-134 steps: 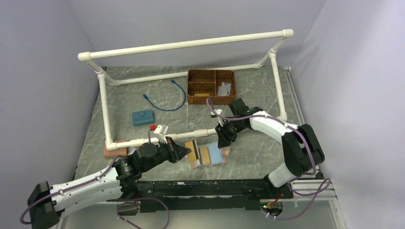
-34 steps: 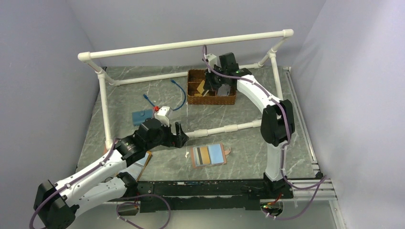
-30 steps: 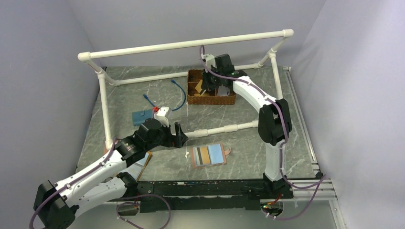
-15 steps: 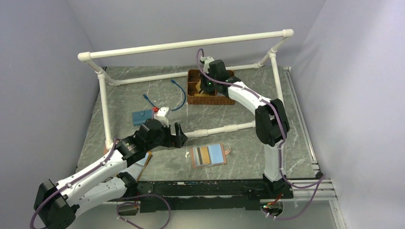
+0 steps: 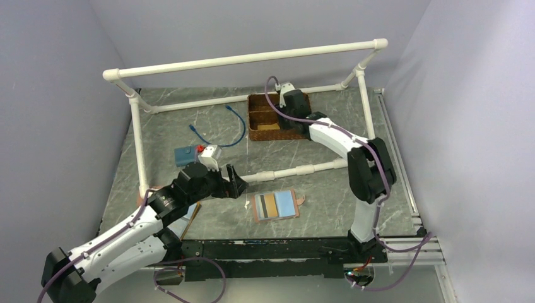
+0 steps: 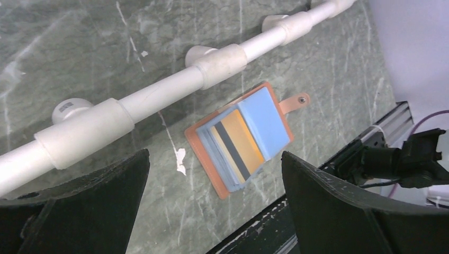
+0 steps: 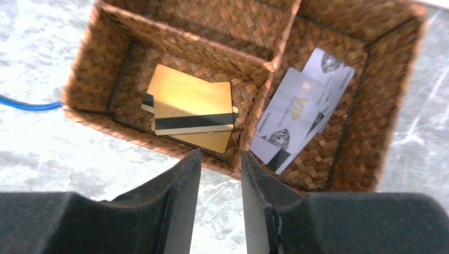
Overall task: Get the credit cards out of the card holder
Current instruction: Place the credit card in the storage box, then remove the credit card from the card holder.
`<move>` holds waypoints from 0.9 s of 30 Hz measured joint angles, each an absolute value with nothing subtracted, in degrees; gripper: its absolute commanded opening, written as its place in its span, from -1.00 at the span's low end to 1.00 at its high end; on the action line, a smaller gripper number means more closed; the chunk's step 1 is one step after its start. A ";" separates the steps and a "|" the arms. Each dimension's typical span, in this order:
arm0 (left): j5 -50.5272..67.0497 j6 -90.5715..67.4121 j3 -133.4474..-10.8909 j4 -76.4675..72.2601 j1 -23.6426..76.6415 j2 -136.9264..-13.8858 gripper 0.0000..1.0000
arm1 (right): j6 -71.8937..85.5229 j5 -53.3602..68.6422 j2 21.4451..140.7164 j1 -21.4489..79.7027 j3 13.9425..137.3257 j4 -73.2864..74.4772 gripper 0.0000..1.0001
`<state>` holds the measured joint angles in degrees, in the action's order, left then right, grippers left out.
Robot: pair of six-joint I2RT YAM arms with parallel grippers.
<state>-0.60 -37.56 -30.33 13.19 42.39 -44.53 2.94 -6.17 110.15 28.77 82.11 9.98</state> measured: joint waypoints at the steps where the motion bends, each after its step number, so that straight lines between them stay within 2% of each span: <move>1: 0.05 -38.13 -30.15 12.84 42.39 -44.36 0.99 | 2.57 -6.17 108.57 28.77 81.60 9.85 -0.27; 8: 4.32 -41.91 -27.90 8.95 42.35 -43.72 0.99 | -2.20 -0.64 97.34 28.91 79.33 9.78 -0.20; 14: 8.27 -47.75 -22.92 2.11 42.35 -42.41 0.98 | -17.15 22.46 88.27 28.77 77.14 19.38 -0.05; 19: 10.61 -54.28 -17.72 -3.97 42.33 -41.85 0.91 | -30.55 40.03 77.32 28.67 66.67 27.53 0.18; 23: 12.08 -57.78 -16.86 -5.34 42.33 -41.89 0.81 | -39.62 49.47 70.57 27.40 58.04 32.60 0.19; 27: 13.80 -59.59 -16.86 -6.72 42.33 -42.35 0.57 | -43.42 55.33 67.22 25.63 51.55 33.23 0.11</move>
